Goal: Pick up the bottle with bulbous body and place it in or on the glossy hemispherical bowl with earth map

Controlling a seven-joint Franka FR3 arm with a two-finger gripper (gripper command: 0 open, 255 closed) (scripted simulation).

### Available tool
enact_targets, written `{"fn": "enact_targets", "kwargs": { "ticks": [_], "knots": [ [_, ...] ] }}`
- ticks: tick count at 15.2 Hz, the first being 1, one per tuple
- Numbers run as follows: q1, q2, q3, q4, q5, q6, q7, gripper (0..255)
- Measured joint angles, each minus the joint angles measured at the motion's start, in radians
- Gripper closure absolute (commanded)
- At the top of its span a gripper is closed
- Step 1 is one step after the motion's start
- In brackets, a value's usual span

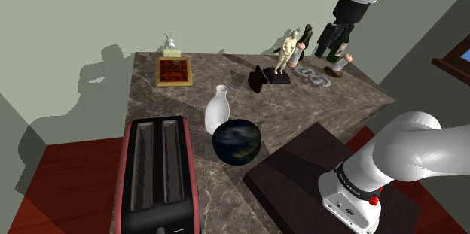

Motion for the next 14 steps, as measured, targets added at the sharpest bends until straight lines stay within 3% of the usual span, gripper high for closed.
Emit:
{"fn": "enact_targets", "kwargs": {
  "ticks": [5, 14],
  "knots": [
    [0.016, 0.06, 0.034, -0.028, 0.03, 0.081, 0.05, 0],
    [0.063, 0.311, 0.142, -0.004, 0.101, 0.296, 0.2, 0]
  ]
}}
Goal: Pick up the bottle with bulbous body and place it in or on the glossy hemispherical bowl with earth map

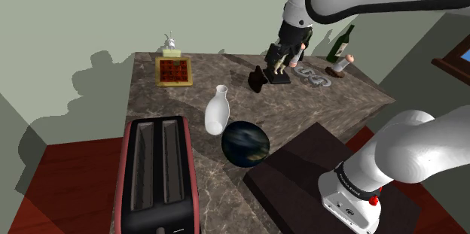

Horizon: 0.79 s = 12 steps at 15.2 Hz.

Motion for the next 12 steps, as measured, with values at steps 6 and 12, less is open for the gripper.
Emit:
{"fn": "enact_targets", "kwargs": {
  "ticks": [6, 12],
  "knots": [
    [0.023, 0.2, 0.063, 0.07, 0.015, 0.126, 0.096, 0],
    [0.047, 0.415, 0.114, 0.179, -0.003, 0.228, 0.2, 0]
  ]
}}
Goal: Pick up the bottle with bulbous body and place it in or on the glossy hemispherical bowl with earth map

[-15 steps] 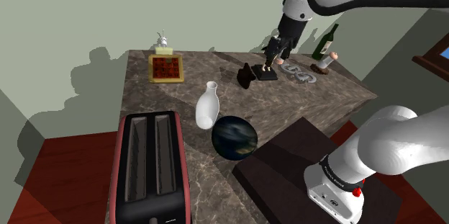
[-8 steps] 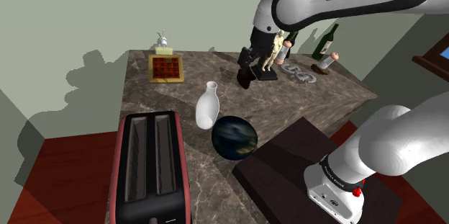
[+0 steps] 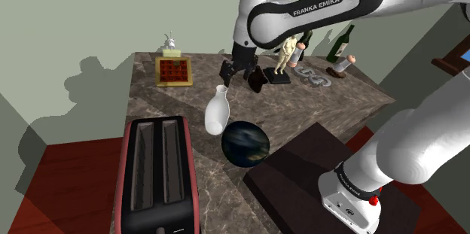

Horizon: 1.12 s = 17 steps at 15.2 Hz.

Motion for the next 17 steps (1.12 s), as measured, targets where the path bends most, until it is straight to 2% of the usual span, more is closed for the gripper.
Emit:
{"fn": "enact_targets", "kwargs": {
  "ticks": [5, 11, 17],
  "knots": [
    [0.02, 0.155, 0.017, 0.105, -0.03, 0.046, 0.064, 0],
    [0.026, 0.214, 0.016, 0.084, -0.047, 0.124, 0.08, 0],
    [0.028, 0.224, 0.016, 0.078, -0.051, 0.14, 0.084, 0]
  ]
}}
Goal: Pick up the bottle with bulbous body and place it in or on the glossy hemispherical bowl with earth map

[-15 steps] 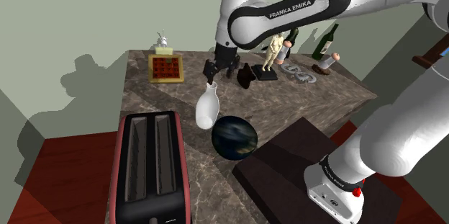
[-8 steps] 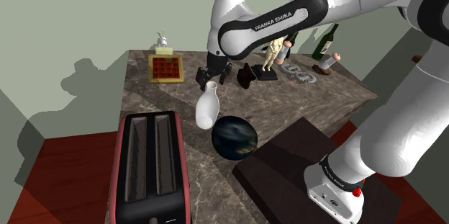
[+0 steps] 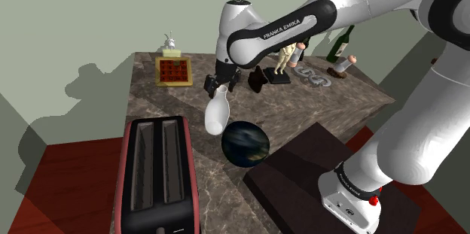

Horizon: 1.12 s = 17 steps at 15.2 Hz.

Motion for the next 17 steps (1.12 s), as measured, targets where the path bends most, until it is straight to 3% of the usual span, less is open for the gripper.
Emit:
{"fn": "enact_targets", "kwargs": {
  "ticks": [1, 2, 12, 17],
  "knots": [
    [0.0, 0.0, 0.0, 0.0, 0.0, 0.0, 0.0, 0],
    [0.0, 0.0, 0.0, 0.0, 0.0, 0.0, 0.0, 255],
    [0.0, 0.0, 0.0, 0.0, 0.0, 0.0, 0.0, 255],
    [-0.002, -0.033, 0.002, 0.017, 0.011, -0.049, -0.007, 255]
  ]
}}
